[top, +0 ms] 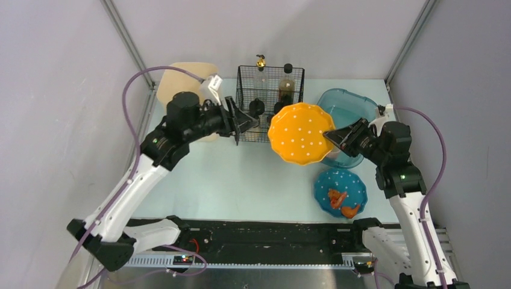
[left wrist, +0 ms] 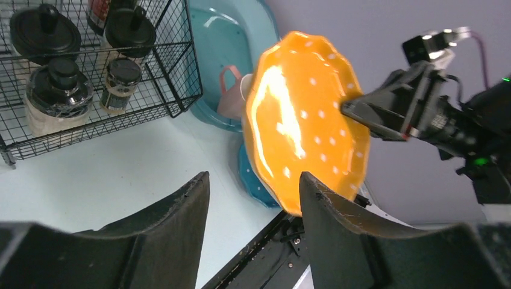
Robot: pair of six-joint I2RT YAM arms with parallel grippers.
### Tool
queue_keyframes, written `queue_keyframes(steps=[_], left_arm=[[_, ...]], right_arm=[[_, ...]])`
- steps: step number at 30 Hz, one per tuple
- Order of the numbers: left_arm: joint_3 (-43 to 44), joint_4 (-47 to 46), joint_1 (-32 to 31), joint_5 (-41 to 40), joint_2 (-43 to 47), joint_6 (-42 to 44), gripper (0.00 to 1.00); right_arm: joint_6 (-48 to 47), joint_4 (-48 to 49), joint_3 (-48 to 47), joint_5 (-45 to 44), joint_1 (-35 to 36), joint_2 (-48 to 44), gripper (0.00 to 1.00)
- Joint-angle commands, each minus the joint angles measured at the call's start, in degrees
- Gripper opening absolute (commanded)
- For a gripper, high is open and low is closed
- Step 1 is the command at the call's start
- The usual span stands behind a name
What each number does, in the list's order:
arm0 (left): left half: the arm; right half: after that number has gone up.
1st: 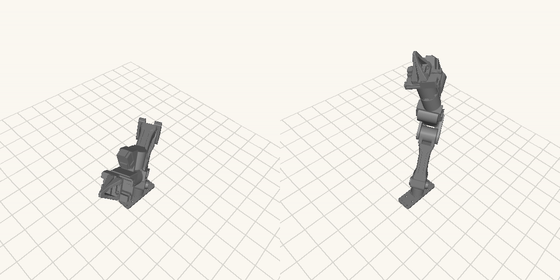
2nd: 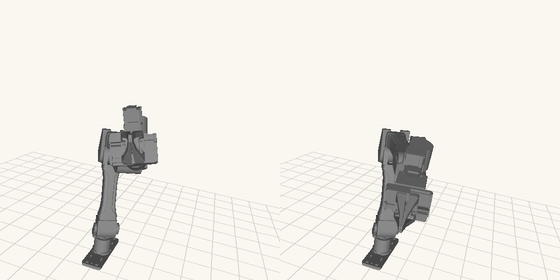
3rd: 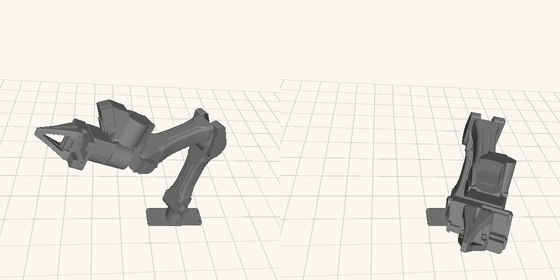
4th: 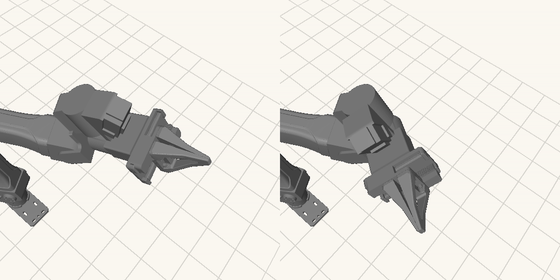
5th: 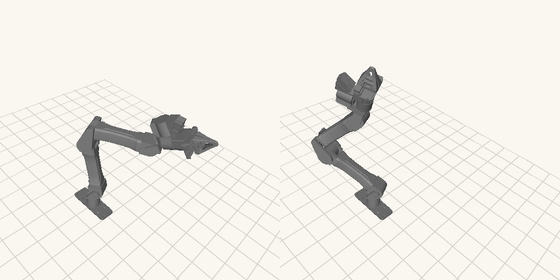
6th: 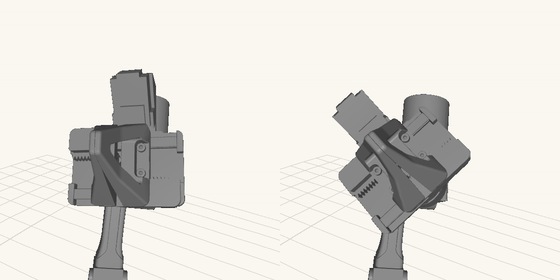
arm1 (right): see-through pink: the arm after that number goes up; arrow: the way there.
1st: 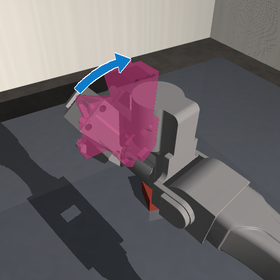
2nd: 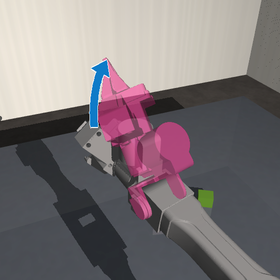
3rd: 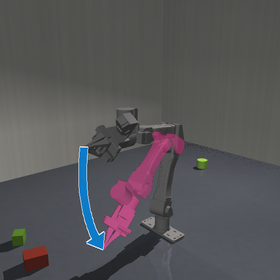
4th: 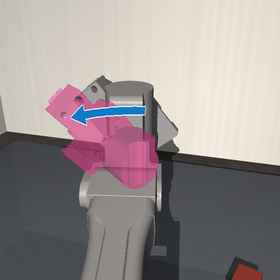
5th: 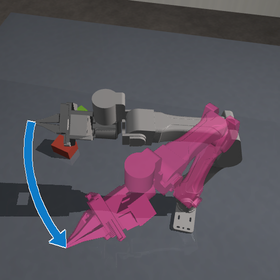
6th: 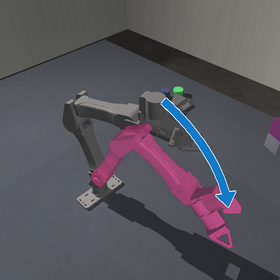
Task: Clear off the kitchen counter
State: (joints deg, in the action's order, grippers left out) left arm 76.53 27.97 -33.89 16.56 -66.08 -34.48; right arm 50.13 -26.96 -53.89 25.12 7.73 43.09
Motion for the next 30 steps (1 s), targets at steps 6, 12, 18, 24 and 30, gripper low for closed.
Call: queue_keyframes(steps=[6,12,18,24,30], left_arm=[[-6.6,-1.52,0.31,-0.27,9.08,2.12,0.62],[-11.14,-1.51,0.38,3.32,11.18,3.29,0.64],[-14.03,-1.56,0.35,6.59,14.18,6.13,0.65],[-17.43,-1.36,0.33,8.94,16.42,8.81,0.67],[-20.16,-0.78,0.32,10.96,18.06,11.83,0.68]], right_arm=[[3.06,8.9,-1.69,-8.33,-6.45,3.85,0.0],[4.02,12.63,-1.7,-13.85,-9.15,9.85,0.0],[5.24,17.15,-1.72,-18.94,-12.63,13.32,0.0],[6.36,19.4,-2.92,-21.03,-16.05,18.85,0.0],[4.24,20.04,-5.48,-24.25,-17.13,24.2,0.0]])
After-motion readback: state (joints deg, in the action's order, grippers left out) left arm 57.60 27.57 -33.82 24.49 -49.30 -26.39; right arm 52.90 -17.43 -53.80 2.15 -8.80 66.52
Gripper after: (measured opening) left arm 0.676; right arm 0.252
